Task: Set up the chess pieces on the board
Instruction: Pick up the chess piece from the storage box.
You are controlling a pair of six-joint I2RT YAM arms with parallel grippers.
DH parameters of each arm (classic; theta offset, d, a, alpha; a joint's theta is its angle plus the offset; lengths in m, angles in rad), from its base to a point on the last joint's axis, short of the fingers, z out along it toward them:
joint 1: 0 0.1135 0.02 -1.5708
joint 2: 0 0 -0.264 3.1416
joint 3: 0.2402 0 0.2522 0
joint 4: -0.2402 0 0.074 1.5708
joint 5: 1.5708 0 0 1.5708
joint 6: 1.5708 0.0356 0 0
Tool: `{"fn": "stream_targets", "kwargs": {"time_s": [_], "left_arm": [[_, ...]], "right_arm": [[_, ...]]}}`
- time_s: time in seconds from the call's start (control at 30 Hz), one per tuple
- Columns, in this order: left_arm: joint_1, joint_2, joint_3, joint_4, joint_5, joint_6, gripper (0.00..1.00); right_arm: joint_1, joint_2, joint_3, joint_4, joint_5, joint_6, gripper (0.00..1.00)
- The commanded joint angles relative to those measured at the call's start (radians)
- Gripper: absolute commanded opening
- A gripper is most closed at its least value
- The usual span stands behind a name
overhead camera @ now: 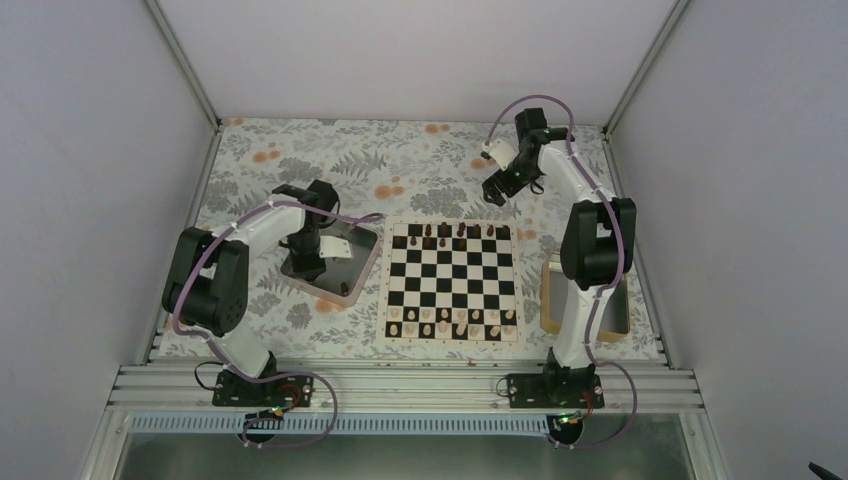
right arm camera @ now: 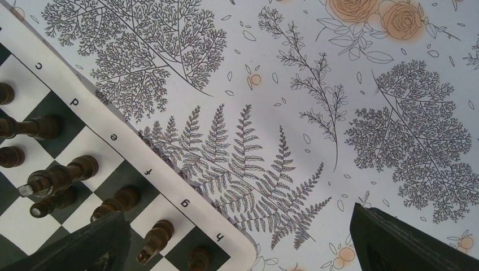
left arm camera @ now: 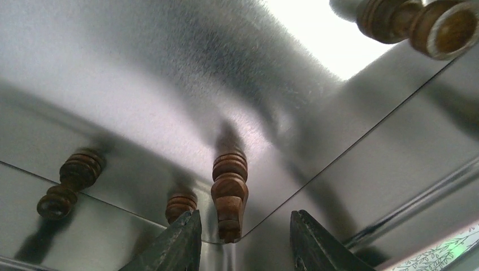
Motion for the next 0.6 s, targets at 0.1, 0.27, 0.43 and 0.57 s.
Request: {"fn": "stream_targets", "kwargs": {"time_s": [0.1, 0.27, 0.43, 0.57], "left_arm": [[0.02, 0.024, -0.003, 0.028, -0.039, -0.014, 0.4], [0.02, 0.026, 0.02, 0.022, -0.012, -0.014, 0.37], [0.02, 0.032, 0.022, 0.026, 0.0, -0.011, 0.34], [0.021, 0.036, 0.023, 0.031, 0.016, -0.01, 0.31]], "right_arm": [[0.007, 0.006, -0.009, 0.008, 0.007, 0.002, 1.0], [0.006, 0.004, -0.011, 0.008, 0.007, 0.001, 1.0], [0.006, -0.001, -0.014, 0.01, 0.008, -0.001, 1.0], [0.006, 0.0, -0.015, 0.009, 0.008, -0.001, 1.0]]}}
